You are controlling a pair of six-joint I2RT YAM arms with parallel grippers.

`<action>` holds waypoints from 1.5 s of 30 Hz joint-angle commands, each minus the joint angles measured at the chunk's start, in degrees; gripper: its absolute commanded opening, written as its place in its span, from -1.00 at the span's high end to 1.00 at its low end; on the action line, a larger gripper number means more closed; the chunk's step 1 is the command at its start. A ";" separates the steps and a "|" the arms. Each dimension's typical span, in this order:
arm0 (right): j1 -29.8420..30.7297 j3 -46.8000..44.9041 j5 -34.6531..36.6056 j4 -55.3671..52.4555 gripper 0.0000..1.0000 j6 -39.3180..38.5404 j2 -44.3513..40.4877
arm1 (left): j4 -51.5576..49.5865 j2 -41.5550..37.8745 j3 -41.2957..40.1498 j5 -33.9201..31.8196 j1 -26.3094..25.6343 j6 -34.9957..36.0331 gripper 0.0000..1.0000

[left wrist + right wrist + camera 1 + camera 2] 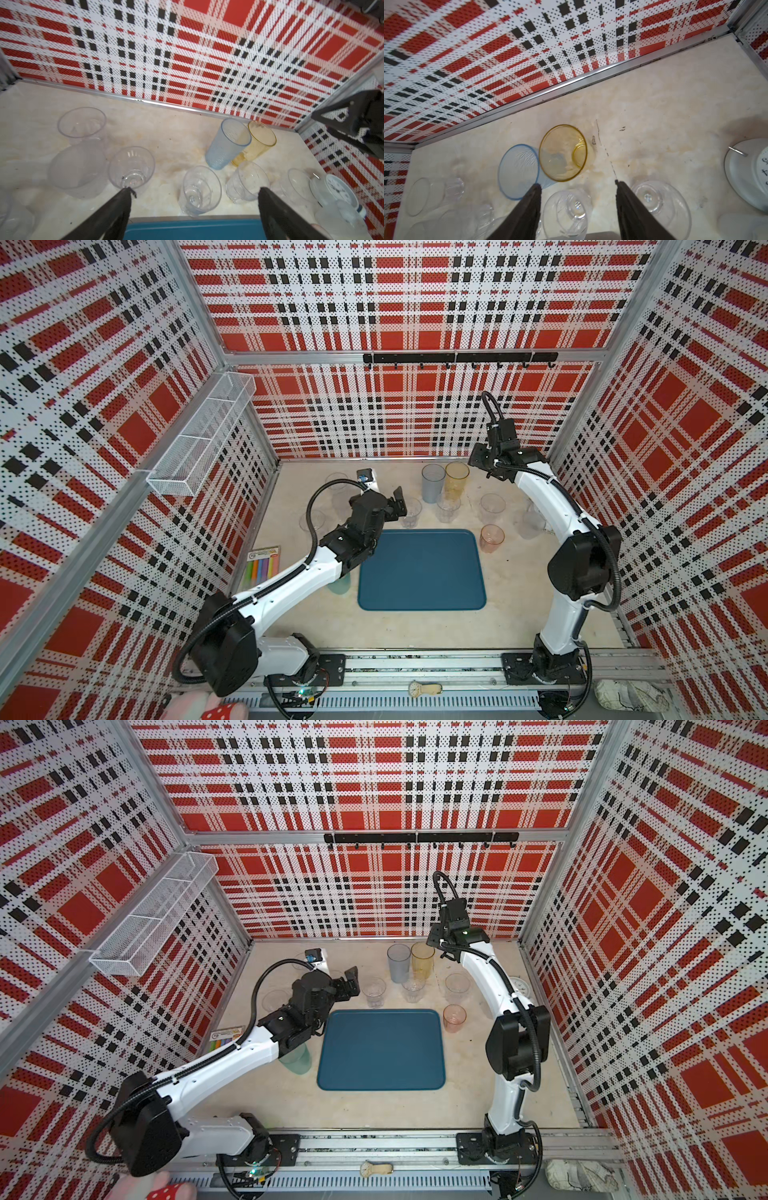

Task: Place the glasses into the tray
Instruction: Pick up the glass from the top-center of the table.

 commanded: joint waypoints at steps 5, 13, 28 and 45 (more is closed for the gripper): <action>-0.97 8.53 -3.86 -3.17 -0.19 0.06 10.37 | 3.06 4.40 2.73 3.05 -2.37 2.66 -0.95; -1.08 12.64 -5.64 -4.40 -0.12 -0.27 17.23 | 4.18 3.43 1.08 2.47 -1.89 3.02 -0.96; -1.87 15.82 -6.79 -5.08 0.24 -0.73 24.03 | 3.81 0.24 -0.30 4.49 1.57 3.25 -1.00; -2.57 14.00 -3.89 -6.72 0.79 -4.71 18.52 | 8.02 -6.32 -5.34 4.97 3.60 2.76 -0.98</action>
